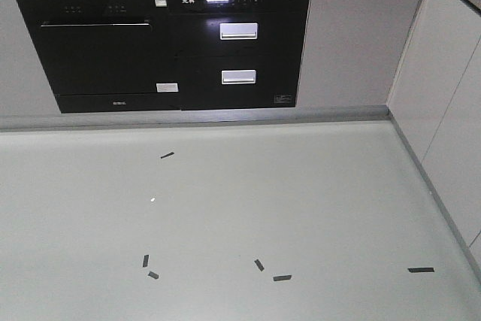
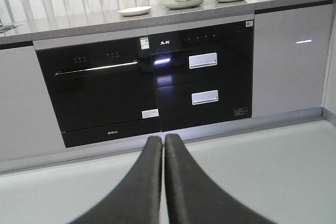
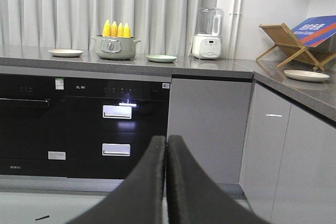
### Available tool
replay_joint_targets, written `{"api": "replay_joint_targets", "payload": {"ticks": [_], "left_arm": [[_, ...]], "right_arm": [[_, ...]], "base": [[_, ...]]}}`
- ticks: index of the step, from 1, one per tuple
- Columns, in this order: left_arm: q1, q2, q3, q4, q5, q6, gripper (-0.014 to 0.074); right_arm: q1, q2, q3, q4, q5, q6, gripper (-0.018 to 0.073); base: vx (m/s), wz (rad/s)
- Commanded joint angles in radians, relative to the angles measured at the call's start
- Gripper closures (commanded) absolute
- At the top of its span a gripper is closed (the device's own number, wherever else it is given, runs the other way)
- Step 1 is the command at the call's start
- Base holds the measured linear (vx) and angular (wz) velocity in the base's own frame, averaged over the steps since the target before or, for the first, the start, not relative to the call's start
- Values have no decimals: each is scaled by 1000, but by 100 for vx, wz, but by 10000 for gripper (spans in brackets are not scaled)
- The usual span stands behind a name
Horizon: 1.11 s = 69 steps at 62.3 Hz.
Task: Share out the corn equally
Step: 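Drive the base forward toward the black kitchen cabinets, arms still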
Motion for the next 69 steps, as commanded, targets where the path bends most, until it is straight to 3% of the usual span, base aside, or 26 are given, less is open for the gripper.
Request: {"api": "replay_joint_targets", "payload": {"ticks": [1,69], "left_arm": [[1,-17,3,-3,-67,-10,603],[1,-17,3,-3,-67,-10,603]], "right_arm": [[-5,-3,10,-7,-80,-4,564],[-5,-3,10,-7,-80,-4,564]], "base": [[0,0],[0,0]]}}
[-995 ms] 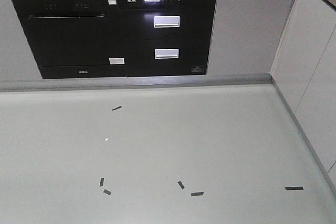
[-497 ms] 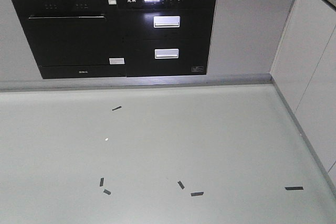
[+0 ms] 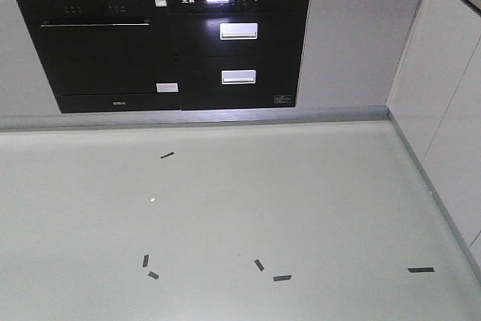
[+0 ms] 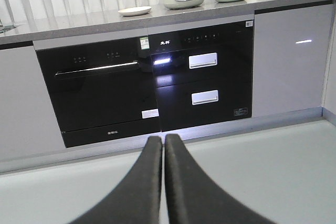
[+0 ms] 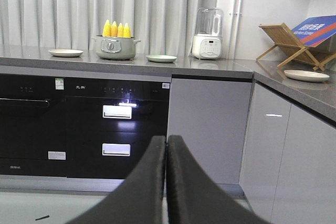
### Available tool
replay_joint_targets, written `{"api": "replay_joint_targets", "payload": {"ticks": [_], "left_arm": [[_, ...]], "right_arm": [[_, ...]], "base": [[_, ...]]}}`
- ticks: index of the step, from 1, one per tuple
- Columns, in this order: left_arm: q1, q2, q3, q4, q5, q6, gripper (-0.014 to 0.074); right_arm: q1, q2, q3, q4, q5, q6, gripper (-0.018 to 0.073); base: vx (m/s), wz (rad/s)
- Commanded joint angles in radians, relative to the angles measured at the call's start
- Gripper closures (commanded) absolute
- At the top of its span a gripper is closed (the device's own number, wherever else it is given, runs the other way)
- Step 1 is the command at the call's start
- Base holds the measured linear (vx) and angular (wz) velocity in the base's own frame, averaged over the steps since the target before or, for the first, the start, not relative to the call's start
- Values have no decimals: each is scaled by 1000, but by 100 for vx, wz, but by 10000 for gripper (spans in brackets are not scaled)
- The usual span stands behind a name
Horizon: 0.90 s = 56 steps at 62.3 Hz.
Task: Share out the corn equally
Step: 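Drive the base forward toward the black kitchen cabinets, arms still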
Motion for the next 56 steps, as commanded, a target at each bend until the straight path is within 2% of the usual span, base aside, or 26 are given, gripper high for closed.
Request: {"api": "replay_joint_targets", "payload": {"ticks": [1,56], "left_arm": [[1,-17,3,-3,-67,-10,603],[1,-17,3,-3,-67,-10,603]], "right_arm": [[-5,-3,10,-7,-80,-4,564],[-5,-3,10,-7,-80,-4,564]], "base": [[0,0],[1,0]]}}
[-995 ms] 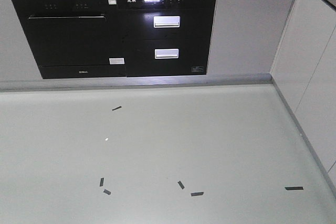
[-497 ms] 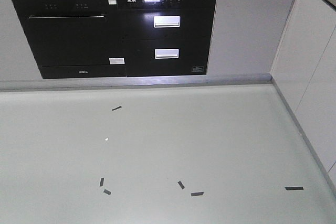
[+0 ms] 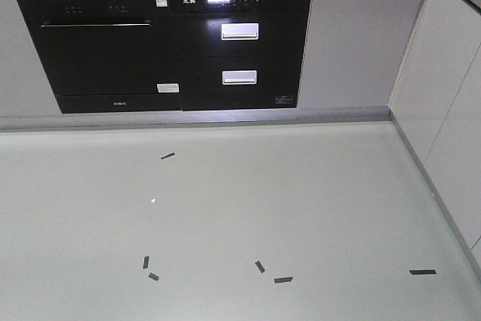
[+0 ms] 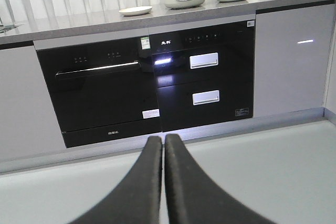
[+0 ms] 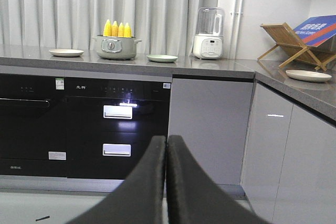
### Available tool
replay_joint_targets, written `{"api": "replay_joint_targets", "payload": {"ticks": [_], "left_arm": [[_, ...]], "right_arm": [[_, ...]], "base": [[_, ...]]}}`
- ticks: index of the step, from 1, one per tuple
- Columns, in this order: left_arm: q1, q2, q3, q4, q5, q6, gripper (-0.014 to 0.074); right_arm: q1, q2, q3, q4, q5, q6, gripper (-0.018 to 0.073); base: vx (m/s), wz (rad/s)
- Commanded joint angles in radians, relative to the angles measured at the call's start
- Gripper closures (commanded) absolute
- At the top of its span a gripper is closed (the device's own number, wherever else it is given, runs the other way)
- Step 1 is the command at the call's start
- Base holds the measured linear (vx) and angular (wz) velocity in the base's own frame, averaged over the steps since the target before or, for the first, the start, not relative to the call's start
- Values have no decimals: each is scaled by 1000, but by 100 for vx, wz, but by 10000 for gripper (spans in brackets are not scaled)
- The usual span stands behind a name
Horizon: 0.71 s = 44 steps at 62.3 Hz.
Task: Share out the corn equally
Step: 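Drive the base forward toward the black kitchen cabinets, arms still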
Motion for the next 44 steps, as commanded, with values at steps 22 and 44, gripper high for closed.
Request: {"api": "replay_joint_targets", "payload": {"ticks": [22,44], "left_arm": [[1,-17,3,-3,-67,-10,603],[1,-17,3,-3,-67,-10,603]], "right_arm": [[-5,-3,10,-7,-80,-4,564],[-5,-3,10,-7,-80,-4,564]], "base": [[4,0],[7,-1]]}}
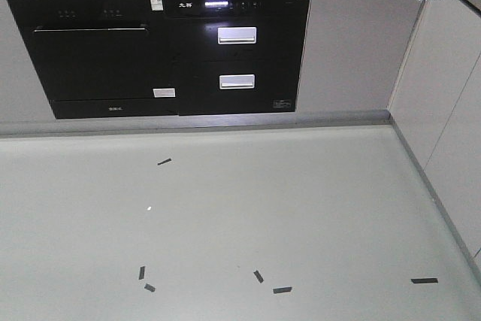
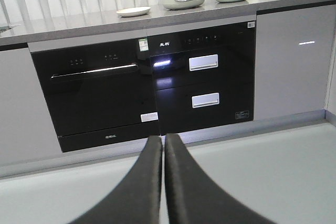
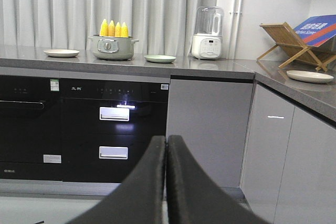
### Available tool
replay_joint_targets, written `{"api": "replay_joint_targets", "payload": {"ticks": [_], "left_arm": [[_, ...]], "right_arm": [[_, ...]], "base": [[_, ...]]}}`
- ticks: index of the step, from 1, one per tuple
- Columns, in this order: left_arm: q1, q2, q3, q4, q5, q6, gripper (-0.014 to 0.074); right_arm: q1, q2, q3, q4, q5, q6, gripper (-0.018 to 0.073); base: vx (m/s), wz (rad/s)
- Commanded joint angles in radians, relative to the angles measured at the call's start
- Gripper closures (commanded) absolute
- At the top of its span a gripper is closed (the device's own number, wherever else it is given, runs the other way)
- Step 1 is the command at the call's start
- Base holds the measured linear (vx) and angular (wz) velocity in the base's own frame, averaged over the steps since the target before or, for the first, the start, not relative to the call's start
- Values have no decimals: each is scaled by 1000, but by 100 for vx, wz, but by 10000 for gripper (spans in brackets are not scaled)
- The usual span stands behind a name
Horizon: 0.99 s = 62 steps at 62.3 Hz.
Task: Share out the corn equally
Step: 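Drive the base forward toward the black kitchen cabinets, arms still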
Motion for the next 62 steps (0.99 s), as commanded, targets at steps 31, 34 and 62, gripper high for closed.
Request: {"api": "replay_joint_targets", "payload": {"ticks": [31,34,62], "left_arm": [[1,-17,3,-3,-67,-10,603],[1,-17,3,-3,-67,-10,603],[1,-17,3,-3,-67,-10,603]], "right_arm": [[-5,-3,10,-7,-80,-4,564],[-5,-3,10,-7,-80,-4,564],[-5,-3,10,-7,-80,-4,564]], "base": [[5,-1],[2,3],[1,0]]}}
